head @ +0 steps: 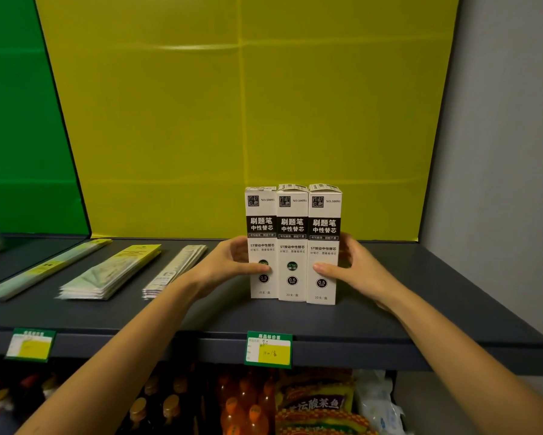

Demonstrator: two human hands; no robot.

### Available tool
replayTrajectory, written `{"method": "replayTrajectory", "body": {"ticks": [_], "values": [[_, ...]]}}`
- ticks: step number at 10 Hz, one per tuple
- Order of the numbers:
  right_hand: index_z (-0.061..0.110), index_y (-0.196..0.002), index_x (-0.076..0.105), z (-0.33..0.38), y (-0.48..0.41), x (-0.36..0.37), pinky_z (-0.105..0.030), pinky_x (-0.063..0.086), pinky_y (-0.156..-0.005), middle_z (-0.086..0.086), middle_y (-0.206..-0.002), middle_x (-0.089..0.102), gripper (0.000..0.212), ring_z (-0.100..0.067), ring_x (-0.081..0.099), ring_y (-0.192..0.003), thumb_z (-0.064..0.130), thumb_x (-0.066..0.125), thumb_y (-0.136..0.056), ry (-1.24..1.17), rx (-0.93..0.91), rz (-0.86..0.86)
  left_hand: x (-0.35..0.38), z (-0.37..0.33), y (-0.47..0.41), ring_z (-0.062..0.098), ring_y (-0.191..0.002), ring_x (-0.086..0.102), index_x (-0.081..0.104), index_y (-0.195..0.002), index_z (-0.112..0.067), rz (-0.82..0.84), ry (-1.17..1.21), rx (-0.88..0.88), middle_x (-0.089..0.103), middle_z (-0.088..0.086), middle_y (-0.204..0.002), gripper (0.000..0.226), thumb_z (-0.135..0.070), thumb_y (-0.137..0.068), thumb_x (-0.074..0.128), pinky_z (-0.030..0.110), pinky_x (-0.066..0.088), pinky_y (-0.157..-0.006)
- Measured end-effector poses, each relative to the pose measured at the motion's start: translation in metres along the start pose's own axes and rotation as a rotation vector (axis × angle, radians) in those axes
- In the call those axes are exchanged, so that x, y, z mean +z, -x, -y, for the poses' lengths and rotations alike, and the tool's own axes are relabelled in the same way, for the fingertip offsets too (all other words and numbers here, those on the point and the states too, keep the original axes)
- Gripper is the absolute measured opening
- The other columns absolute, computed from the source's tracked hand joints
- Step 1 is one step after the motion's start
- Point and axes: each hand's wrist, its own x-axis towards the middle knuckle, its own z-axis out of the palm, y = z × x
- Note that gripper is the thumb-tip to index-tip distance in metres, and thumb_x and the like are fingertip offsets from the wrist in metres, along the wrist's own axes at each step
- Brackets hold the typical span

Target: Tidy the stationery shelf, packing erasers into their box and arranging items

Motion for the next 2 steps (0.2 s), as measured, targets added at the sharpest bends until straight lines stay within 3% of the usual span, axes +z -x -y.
{"method": "replayTrajectory", "body": {"ticks": [1, 2], "values": [[0.021, -0.136, 0.032, 0.0011, 0.0006, 0.0034, -0.010, 0.047, -0.068, 0.020, -0.106, 0.053, 0.073, 0.007, 0.052, -0.096, 0.017, 0.073, -0.076, 0.004, 0.017, 0.017, 0.0018, 0.0003, 0.0031, 0.014, -0.109, 0.062, 0.057, -0.114, -0.021, 0.001, -0.033, -0.028, 0.067, -0.002, -0.115, 0.048, -0.005, -0.072, 0.074, 0.026, 0.052, -0.088], [0.022, -0.141, 0.025, 0.0039, 0.0029, 0.0024, -0.018, 0.045, -0.087, 0.010, -0.121, 0.052, 0.083, -0.003, 0.051, -0.110, 0.018, 0.074, -0.074, -0.022, 0.031, 0.012, 0.0037, -0.0007, 0.0065, 0.015, -0.114, 0.057, 0.049, -0.125, -0.018, -0.028, -0.082, -0.045, 0.062, 0.000, -0.123, 0.060, -0.009, -0.071, 0.075, 0.032, 0.048, -0.096]]}}
